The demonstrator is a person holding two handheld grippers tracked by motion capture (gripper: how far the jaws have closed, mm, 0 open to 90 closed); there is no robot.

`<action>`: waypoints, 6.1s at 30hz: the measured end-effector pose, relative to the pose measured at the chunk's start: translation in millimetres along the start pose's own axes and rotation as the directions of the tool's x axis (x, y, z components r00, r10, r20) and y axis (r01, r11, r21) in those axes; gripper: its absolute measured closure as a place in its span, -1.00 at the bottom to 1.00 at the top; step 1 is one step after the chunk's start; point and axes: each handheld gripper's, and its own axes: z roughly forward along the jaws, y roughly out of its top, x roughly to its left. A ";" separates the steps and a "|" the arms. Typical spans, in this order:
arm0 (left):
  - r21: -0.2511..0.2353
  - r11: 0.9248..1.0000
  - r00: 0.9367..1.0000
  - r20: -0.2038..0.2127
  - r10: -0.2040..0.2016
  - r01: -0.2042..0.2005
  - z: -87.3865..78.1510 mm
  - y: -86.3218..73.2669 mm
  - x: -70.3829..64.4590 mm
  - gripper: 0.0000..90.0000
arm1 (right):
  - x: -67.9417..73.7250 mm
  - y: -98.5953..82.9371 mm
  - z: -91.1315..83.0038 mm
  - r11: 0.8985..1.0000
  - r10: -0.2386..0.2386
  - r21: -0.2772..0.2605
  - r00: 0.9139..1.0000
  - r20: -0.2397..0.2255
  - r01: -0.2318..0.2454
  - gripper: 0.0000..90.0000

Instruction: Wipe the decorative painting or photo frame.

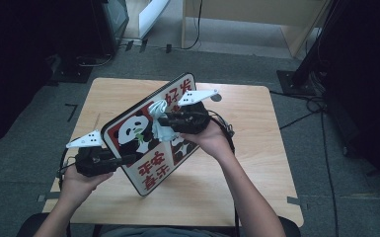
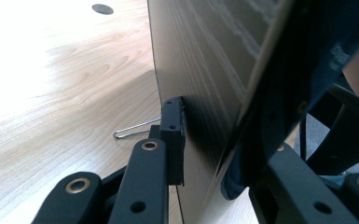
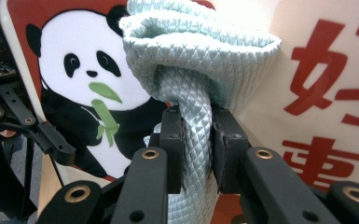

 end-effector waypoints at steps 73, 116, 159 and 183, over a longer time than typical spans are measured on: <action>-0.001 1.000 0.999 0.033 0.003 -0.003 1.4 0.3 3.0 0.60 | -4.0 -96.3 21.2 0.988 0.072 0.139 0.997 0.017 -0.073 0.69; 0.000 1.000 0.999 0.040 0.001 -0.001 1.8 0.0 2.7 0.59 | -10.3 -156.8 34.8 0.968 0.080 0.236 0.997 0.014 -0.082 0.72; -0.025 1.000 1.000 0.006 -0.002 0.002 2.2 -3.7 0.5 0.63 | 19.2 -8.3 -7.7 0.998 -0.003 0.069 0.997 -0.071 0.008 0.73; -0.017 1.000 1.000 0.000 0.001 -0.001 2.3 -3.5 -0.5 0.63 | 20.7 9.3 8.9 0.999 -0.009 -0.052 0.998 -0.066 0.006 0.71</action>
